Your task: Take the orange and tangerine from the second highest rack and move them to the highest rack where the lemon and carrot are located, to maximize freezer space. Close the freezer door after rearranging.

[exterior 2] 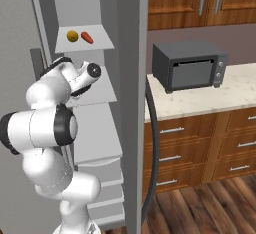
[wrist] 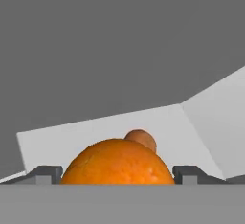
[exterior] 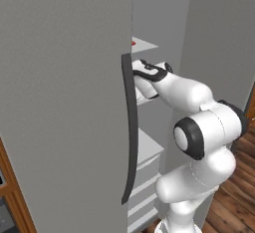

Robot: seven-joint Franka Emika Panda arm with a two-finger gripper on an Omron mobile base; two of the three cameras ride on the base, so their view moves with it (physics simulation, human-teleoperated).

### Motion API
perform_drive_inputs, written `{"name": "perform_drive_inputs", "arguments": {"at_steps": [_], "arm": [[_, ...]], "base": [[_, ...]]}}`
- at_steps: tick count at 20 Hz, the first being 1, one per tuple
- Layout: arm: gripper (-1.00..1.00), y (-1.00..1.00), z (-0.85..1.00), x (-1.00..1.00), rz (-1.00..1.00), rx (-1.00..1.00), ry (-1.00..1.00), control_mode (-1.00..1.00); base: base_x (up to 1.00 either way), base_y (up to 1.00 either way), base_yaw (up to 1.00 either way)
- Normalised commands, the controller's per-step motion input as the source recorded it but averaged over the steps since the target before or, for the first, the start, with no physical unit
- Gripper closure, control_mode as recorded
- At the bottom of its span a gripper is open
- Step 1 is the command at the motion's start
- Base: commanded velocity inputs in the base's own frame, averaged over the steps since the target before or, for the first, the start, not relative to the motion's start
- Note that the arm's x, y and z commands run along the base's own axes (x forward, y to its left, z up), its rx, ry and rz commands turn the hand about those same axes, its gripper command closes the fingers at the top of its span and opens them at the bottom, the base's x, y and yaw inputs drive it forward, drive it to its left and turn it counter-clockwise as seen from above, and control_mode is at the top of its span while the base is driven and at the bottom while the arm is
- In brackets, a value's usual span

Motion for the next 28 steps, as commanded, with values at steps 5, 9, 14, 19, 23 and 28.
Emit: {"name": "perform_drive_inputs", "arguments": {"at_steps": [5, 9, 14, 19, 23, 28], "arm": [[1.00, -0.39, 1.00, -0.54, -0.02, 0.02, -0.01, -1.00], [1.00, -0.52, 0.96, -0.58, 0.00, 0.00, 0.00, -1.00], [1.00, -0.52, 0.83, -0.50, 0.00, 0.00, 0.00, -1.00], [1.00, -0.41, 0.65, -0.13, 0.00, 0.00, 0.00, -1.00], [1.00, -0.13, 0.51, 0.21, 0.00, 0.00, 0.00, -1.00], [1.00, 0.00, 0.13, 0.51, 0.00, 0.00, -0.05, -1.00]], "base": [[0.00, 0.00, 0.00], [0.00, 0.00, 0.00], [0.00, 0.00, 0.00], [0.00, 0.00, 0.00], [0.00, 0.00, 0.00], [0.00, 0.00, 0.00]]}}
